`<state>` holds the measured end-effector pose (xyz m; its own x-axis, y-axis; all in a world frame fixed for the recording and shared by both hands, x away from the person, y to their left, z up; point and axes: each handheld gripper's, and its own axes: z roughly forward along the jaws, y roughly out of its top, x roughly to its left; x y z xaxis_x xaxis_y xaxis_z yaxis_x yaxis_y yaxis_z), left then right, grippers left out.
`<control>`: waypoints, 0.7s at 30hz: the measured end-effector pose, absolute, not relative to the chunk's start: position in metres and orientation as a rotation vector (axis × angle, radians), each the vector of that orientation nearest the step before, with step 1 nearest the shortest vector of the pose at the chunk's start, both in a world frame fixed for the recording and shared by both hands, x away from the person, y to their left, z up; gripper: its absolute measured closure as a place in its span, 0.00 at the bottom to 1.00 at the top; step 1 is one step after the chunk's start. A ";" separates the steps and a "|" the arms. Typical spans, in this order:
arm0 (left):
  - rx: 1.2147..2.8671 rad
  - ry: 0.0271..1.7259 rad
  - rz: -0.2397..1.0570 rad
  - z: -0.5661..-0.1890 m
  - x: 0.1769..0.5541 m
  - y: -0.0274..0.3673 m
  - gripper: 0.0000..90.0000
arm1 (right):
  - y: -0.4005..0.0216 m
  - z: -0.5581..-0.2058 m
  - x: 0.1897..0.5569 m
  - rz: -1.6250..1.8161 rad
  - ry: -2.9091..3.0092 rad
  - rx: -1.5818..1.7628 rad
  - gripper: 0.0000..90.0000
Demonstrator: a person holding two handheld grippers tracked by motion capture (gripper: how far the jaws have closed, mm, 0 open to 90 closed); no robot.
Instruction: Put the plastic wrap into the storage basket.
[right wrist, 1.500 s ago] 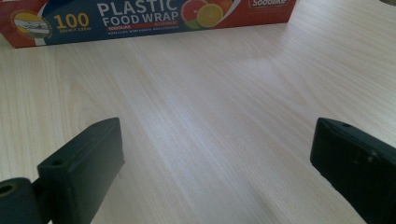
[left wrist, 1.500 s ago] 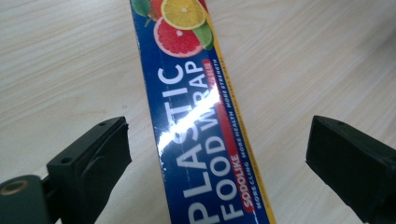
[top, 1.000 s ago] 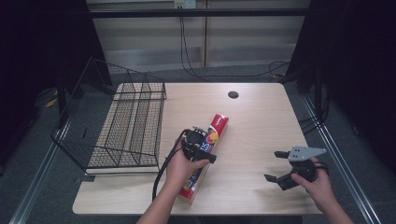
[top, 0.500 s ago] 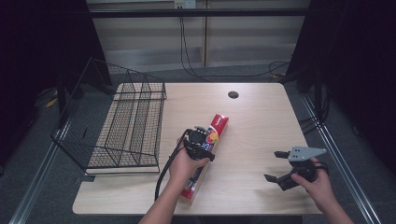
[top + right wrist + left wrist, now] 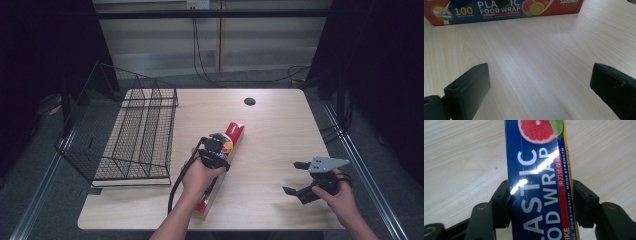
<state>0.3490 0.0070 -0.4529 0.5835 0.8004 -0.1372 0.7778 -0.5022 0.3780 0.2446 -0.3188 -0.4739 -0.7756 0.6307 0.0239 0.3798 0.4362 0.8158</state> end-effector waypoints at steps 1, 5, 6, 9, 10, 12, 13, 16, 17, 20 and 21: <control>2.426 1.277 0.079 -0.452 0.349 0.006 0.47 | -0.319 -0.474 0.245 1.257 2.407 0.872 0.02; 2.427 1.310 0.045 -0.451 0.351 0.005 0.49 | -0.320 -0.474 0.245 1.259 2.407 0.872 0.02; 2.446 1.311 0.039 -0.449 0.351 0.006 0.49 | -0.320 -0.474 0.245 1.258 2.406 0.873 0.02; 2.463 1.321 0.027 -0.443 0.352 0.007 0.49 | -0.320 -0.473 0.245 1.264 2.404 0.873 0.02; 2.445 1.326 0.022 -0.441 0.353 0.007 0.49 | -0.320 -0.473 0.245 1.262 2.402 0.872 0.02; 2.469 1.317 0.008 -0.435 0.355 0.009 0.49 | -0.320 -0.473 0.245 1.263 2.403 0.873 0.02; 2.472 1.317 0.010 -0.433 0.356 0.009 0.49 | -0.320 -0.474 0.245 1.264 2.400 0.877 0.02; 2.440 1.350 -0.009 -0.427 0.358 0.013 0.49 | -0.320 -0.473 0.245 1.264 2.401 0.872 0.02; 2.445 1.345 -0.024 -0.424 0.359 0.016 0.49 | -0.320 -0.473 0.245 1.265 2.400 0.874 0.02; 2.438 1.350 -0.034 -0.417 0.362 0.019 0.49 | -0.320 -0.473 0.245 1.266 2.399 0.873 0.02; 2.441 1.347 -0.025 -0.415 0.362 0.019 0.49 | -0.320 -0.473 0.245 1.265 2.398 0.874 0.02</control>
